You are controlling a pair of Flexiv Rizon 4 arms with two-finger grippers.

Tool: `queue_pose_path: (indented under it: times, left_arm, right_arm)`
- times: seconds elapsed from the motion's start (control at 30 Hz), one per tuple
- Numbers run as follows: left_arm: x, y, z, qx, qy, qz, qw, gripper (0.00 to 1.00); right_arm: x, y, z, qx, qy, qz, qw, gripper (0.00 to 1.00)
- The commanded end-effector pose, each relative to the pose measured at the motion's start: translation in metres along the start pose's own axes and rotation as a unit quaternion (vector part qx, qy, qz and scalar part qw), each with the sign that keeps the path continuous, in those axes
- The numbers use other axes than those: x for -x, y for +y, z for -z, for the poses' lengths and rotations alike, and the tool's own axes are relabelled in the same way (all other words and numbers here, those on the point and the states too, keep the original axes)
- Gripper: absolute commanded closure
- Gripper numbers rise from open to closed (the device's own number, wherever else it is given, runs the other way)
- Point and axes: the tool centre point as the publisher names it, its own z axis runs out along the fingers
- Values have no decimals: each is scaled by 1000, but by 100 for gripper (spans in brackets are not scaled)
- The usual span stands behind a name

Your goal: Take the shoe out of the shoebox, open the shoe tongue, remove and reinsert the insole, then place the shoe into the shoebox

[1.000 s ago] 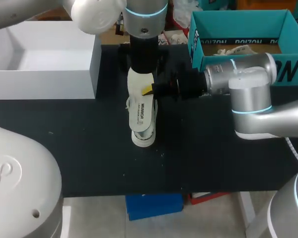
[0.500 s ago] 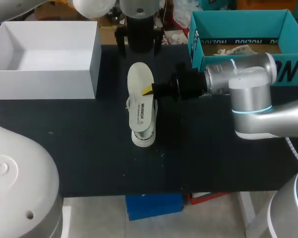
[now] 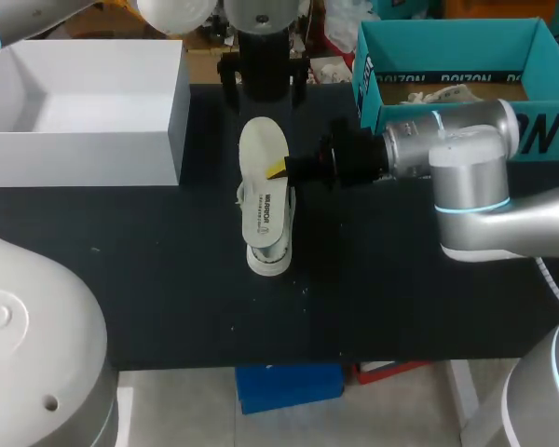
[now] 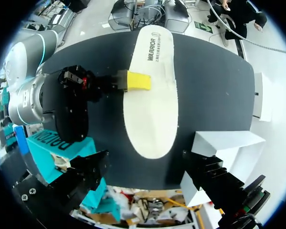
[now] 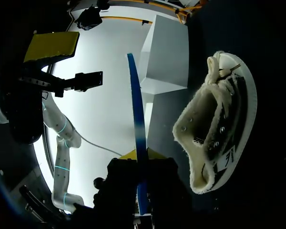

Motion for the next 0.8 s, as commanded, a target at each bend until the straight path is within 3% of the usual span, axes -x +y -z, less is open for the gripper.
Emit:
queue_pose_path:
  times: [0.03,0.33,0.8]
  left_arm:
    - [-9,-22,9,11,-4,-1,1000,0]
    - [-15,-71,15,6,1,-11,1000,0]
    - [-22,-127,16,-13,-19,-24,999,0]
  right_arm:
    - [0,-1,-1,2,0,0,1000,100]
    - [0,-1,-1,2,0,0,1000,100]
    - [0,-1,-1,2,0,0,1000,100]
